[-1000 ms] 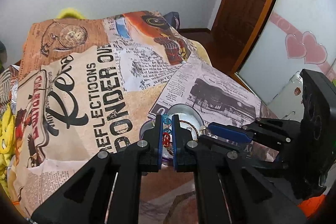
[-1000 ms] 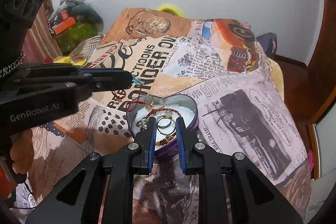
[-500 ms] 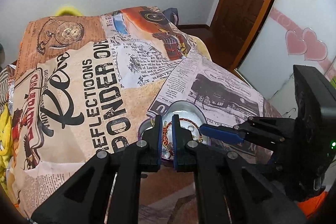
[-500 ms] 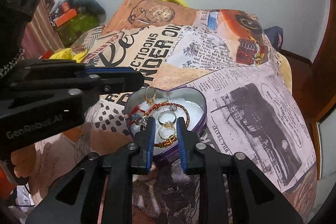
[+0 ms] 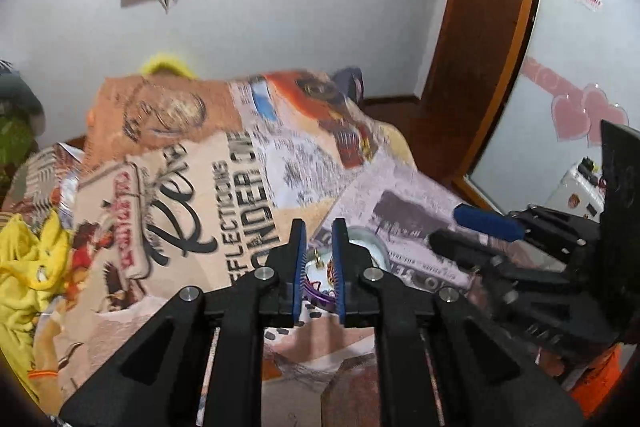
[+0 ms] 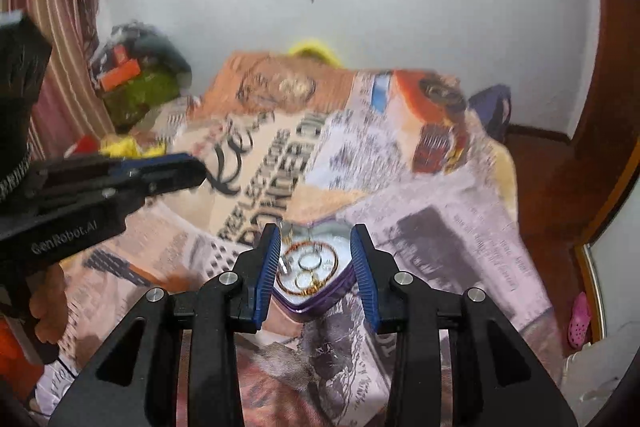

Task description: Organize jewelry

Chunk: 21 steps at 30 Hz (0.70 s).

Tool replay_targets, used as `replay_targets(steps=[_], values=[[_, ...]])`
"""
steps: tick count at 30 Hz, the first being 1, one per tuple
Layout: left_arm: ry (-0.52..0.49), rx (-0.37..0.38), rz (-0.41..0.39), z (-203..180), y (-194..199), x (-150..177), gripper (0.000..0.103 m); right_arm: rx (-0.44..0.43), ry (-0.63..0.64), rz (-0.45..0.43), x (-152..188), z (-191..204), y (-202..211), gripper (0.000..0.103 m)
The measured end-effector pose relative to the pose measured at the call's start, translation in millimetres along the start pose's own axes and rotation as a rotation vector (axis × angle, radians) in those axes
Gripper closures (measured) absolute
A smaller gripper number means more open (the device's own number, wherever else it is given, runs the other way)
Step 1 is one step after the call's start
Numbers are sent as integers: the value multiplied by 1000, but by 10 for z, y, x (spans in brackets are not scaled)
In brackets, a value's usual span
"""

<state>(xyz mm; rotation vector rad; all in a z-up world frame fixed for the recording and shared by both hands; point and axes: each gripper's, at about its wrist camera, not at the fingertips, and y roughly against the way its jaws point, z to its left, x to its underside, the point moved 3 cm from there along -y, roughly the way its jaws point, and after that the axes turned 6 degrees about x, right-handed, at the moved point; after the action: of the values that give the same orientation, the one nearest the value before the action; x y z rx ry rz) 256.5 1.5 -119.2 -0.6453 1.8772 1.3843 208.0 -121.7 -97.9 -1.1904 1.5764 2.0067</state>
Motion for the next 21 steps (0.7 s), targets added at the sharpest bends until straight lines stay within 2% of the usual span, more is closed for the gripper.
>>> replay_targets(steps=[2,9,11,15,17,18,20,21], values=[[-6,-7,-52,-69,224,-44,84,19,-9,-60,-88,3,260,70],[-65,-56,-263,-384,1106,-140,80,69,-18,-278,-281,143,1129,70],[-75,-72,-330,-469,1362,-149,72,98,-10,-347,-305,203,1378,70],[-90,-102,-440,-606,1779,-123,65,146,-5,-463,-300,325,1801,70],[-105,-129,-476,-669,1925,-84,53,163,-9,-508,-297,367,1951,69],[-107,-138,-487,-685,1966,-71,49,167,-11,-521,-293,385,1988,68],[-101,-151,-509,-714,2061,-25,34,171,-19,-553,-278,414,2086,53],[-96,-155,-513,-713,2082,-1,31,176,-25,-572,-266,430,2142,47]])
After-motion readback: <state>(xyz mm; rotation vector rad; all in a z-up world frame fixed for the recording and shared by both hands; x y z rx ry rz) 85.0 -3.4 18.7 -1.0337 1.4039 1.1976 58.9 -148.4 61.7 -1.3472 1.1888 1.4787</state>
